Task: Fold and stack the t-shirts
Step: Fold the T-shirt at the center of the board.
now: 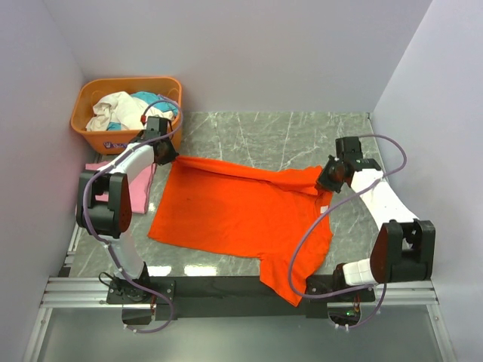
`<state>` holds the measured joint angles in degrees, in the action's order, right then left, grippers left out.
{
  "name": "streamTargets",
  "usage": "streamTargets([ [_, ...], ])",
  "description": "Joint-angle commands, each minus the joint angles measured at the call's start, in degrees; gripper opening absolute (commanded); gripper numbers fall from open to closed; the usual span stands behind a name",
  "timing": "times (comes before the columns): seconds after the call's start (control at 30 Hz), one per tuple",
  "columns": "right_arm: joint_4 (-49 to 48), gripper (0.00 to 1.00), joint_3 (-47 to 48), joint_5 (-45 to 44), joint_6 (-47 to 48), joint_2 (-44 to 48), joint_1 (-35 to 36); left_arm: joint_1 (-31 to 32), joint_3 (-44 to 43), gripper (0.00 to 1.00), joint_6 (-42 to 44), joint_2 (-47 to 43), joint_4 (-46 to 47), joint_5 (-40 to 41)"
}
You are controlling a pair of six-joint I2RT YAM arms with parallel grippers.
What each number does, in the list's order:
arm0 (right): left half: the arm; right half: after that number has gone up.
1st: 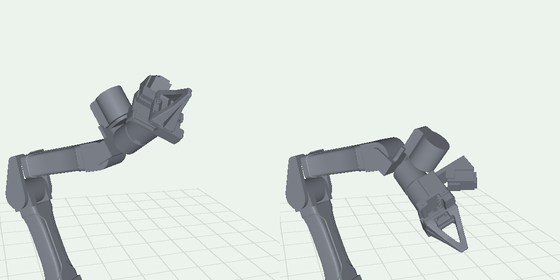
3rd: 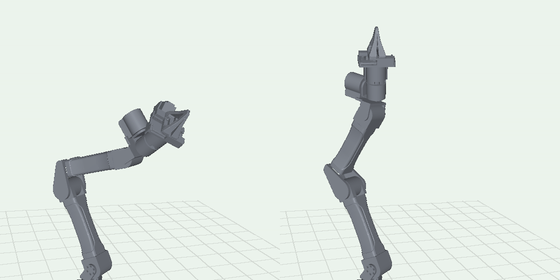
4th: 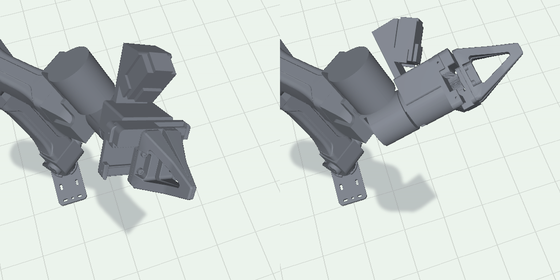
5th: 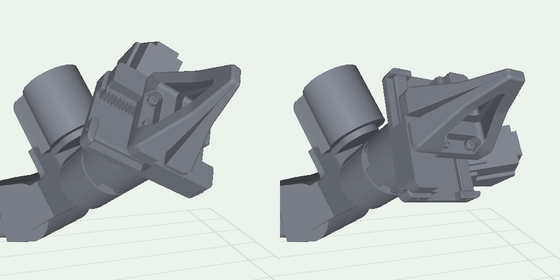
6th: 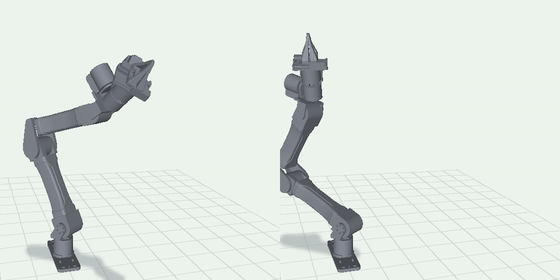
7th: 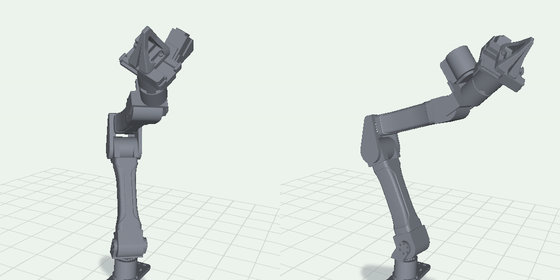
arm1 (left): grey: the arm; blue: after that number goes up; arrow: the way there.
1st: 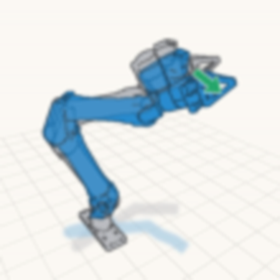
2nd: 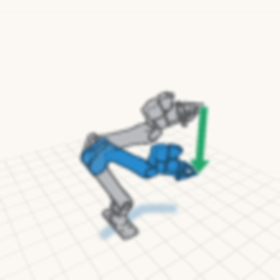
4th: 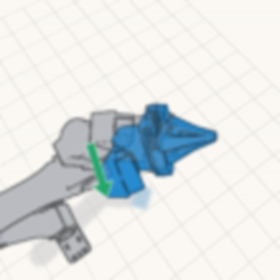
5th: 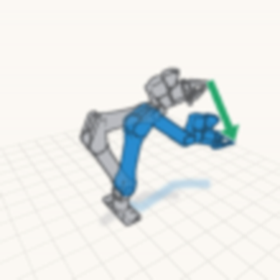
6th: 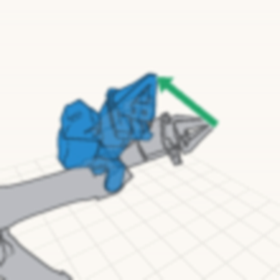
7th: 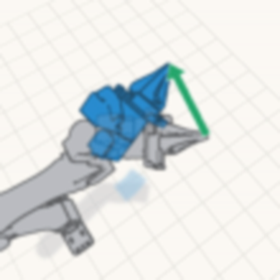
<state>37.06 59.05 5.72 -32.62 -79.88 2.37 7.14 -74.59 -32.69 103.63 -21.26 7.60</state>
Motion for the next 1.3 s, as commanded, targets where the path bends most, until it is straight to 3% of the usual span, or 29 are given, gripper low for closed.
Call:
streamTargets([
  [0.0,0.2,0.00,-2.7,0.4,-2.0,4.0,-0.1,-0.4,1.2,0.01,-1.1,-1.9,1.0,1.9],
  [0.47,1.2,0.00,-4.0,6.9,-3.9,7.2,-0.3,-0.3,2.9,0.01,-1.2,-0.5,2.2,3.2],
  [0.8,-0.7,0.00,-13.2,10.0,-5.3,9.5,-0.1,-0.1,2.3,0.01,-1.3,1.6,2.2,4.8],
  [0.93,-1.4,0.08,-17.6,11.2,-5.2,10.4,0.1,0.2,2.3,0.03,-1.4,1.5,1.9,5.3],
  [1.0,-1.4,0.18,-18.3,10.9,-4.6,10.7,0.1,0.7,2.3,0.09,-1.5,1.2,1.7,5.8],
  [1.03,-1.2,0.28,-17.9,9.7,-4.3,10.9,0.0,0.8,2.3,0.12,-1.5,1.0,1.6,5.9],
  [1.13,-1.0,0.47,-14.9,4.7,-3.3,11.6,-0.1,1.4,2.3,0.26,-1.3,-1.2,0.3,6.6],
  [1.27,-2.1,0.55,-9.8,-0.8,-2.4,10.7,-2.1,2.4,3.4,0.51,-0.8,-5.7,-1.3,7.3],
])
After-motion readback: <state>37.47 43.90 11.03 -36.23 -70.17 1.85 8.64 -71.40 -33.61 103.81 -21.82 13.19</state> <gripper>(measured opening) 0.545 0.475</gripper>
